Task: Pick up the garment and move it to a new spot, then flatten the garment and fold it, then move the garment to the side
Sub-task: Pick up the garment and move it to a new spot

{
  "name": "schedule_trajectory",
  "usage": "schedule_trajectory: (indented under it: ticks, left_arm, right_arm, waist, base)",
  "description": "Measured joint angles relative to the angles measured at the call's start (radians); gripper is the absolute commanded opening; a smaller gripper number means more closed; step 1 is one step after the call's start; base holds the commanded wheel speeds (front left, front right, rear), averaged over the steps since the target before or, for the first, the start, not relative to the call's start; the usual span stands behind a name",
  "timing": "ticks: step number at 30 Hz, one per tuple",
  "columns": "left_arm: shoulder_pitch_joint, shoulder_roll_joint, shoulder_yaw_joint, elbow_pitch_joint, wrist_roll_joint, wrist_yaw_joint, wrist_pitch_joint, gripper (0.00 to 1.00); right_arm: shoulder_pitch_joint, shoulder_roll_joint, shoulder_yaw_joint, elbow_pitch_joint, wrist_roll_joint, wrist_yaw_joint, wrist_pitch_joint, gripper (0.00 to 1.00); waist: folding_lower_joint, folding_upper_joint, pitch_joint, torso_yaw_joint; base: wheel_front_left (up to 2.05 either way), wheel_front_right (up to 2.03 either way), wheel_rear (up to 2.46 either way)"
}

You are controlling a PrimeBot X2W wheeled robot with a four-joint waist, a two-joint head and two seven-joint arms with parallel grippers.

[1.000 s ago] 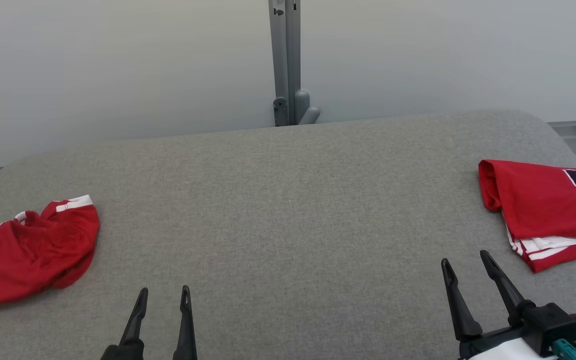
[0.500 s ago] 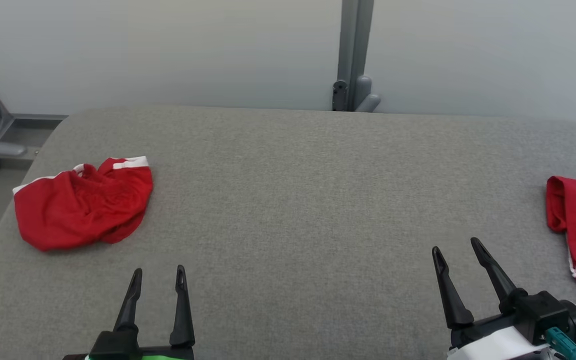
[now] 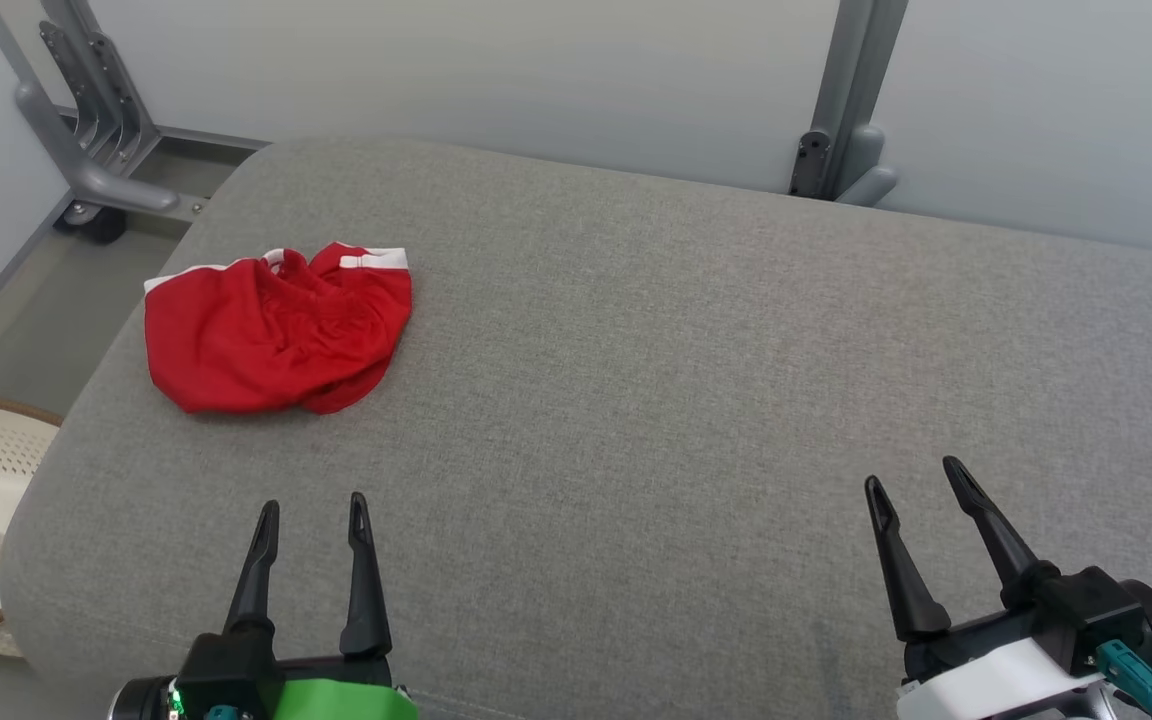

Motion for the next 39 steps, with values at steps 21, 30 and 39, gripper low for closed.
schedule_trajectory:
  ticks: [21,30,39]
  left_arm:
    - [-0.461,0.000,0.064,0.219,-0.075,0.025,0.000,1.00]
    - [-0.869,0.076,0.156,0.614,-0.178,-0.024,0.172,1.00]
    - [-1.081,0.146,0.146,0.813,-0.189,-0.046,0.377,1.00]
  right_arm:
    - [-0.135,-0.118,0.023,-0.018,-0.001,0.000,0.000,1.00]
    - [-0.218,-0.195,0.022,-0.033,-0.008,0.000,0.000,1.00]
    - [-0.248,-0.210,0.020,-0.040,-0.008,0.000,0.000,1.00]
  waist:
    - [0.0001,0.0000,0.218,-0.004]
    - [0.0002,0.0000,0.368,-0.039]
    - [0.0002,0.0000,0.469,-0.077]
  base:
    - [0.00,0.00,0.00]
    - [0.00,0.00,0.00]
    - [0.00,0.00,0.00]
